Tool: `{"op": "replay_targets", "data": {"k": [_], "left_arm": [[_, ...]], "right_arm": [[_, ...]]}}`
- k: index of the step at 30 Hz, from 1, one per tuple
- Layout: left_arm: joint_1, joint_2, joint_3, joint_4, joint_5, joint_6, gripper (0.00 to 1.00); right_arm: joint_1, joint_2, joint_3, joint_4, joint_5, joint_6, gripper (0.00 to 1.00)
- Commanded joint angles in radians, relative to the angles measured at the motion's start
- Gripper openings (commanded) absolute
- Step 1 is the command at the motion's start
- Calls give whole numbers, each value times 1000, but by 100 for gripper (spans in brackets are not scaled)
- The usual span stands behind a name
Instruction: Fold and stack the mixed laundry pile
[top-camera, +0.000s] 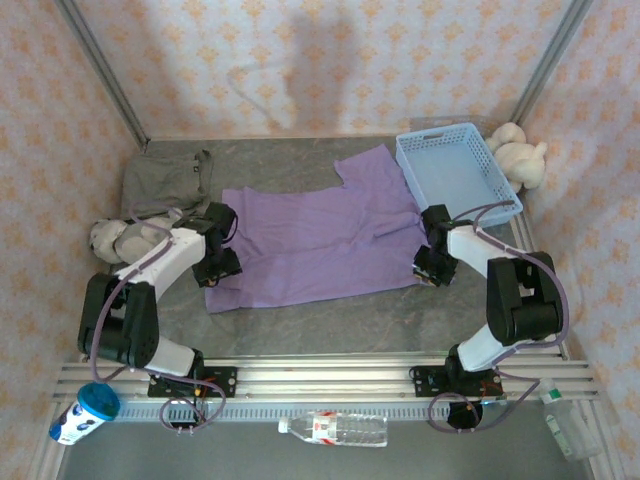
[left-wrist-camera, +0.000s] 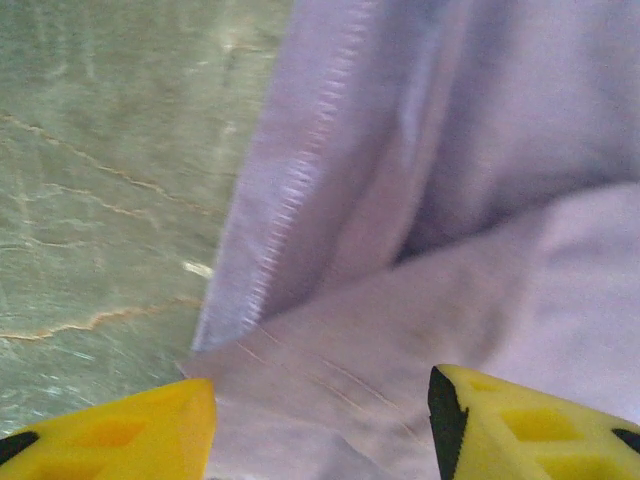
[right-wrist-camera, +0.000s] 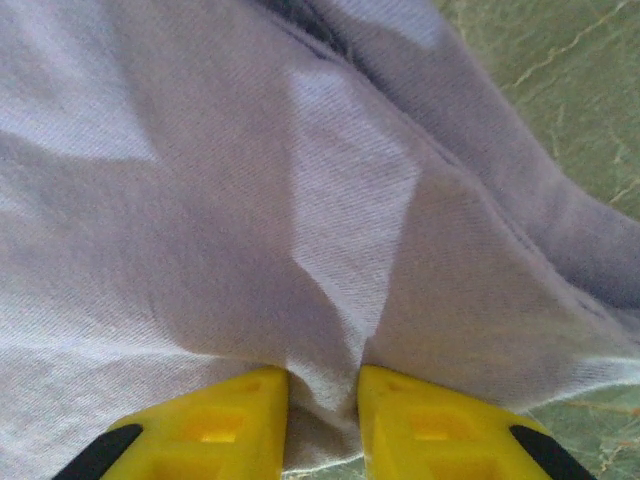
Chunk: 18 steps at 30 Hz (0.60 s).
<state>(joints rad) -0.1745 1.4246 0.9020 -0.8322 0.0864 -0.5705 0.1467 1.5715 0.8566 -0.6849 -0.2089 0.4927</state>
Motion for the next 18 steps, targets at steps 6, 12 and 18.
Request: {"op": "replay_targets", "data": {"k": [6, 12, 18], "left_arm": [[-54, -41, -31, 33, 64, 31, 56], [-69, 31, -56, 83, 70, 31, 48], [-81, 66, -49, 87, 64, 60, 27]], "right_arm": [[1, 44, -7, -44, -36, -25, 26], [0, 38, -5, -48, -34, -26, 26], [1, 48, -2, -38, -41, -17, 26]]}}
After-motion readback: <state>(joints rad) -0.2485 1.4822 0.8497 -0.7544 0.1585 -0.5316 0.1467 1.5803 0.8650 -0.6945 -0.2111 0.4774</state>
